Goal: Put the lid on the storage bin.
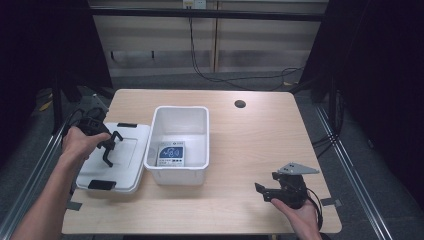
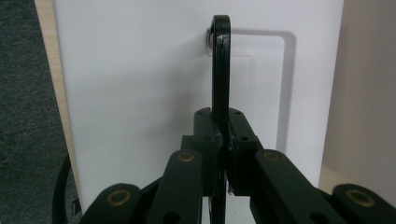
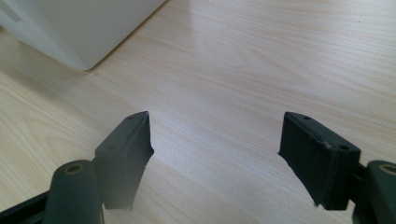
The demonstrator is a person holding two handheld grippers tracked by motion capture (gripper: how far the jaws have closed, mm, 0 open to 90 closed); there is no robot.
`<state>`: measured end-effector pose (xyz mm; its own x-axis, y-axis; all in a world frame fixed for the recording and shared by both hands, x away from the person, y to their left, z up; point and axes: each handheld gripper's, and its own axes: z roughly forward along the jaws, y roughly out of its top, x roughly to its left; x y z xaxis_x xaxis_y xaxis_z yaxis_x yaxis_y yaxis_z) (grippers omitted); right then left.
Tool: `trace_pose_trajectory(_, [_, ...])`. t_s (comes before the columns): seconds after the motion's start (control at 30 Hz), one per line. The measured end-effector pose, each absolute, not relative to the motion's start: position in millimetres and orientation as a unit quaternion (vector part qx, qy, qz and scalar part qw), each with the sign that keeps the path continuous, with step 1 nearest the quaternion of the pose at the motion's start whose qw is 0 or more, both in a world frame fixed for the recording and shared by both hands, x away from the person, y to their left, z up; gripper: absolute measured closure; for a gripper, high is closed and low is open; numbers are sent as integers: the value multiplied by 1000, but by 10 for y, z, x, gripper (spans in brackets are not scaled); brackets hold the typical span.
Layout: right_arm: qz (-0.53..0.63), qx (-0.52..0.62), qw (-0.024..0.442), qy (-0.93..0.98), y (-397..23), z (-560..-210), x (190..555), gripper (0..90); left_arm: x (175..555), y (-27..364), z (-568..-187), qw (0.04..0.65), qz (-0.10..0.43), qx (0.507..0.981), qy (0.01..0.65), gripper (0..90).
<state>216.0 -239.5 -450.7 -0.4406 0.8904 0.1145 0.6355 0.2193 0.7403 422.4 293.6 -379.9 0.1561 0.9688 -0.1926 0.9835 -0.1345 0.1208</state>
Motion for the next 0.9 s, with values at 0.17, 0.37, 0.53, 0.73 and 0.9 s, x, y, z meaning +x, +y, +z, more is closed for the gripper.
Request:
trace_pose_trajectory(0.17, [376,499,170,762,-2391,-4505,2159,241,4197,2964,-3731,113,-31,756,644,849])
trace_pose_trajectory(0.37, [378,498,169,762,-2391,-4504,2159,217,4165,2998,-3661,121,-28,757,642,849])
trace_pose_trajectory(0.53, [381,497,167,761,-2384,-4496,2157,167,4151,3040,-3589,120,-25,761,638,849])
trace_pose_trajectory(0.73, [387,494,167,761,-2383,-4489,2159,145,4124,3052,-3486,123,-17,764,633,849])
trace_pose_trajectory(0.9, [387,493,162,762,-2388,-4491,2165,144,4112,3070,-3418,129,-18,764,632,849])
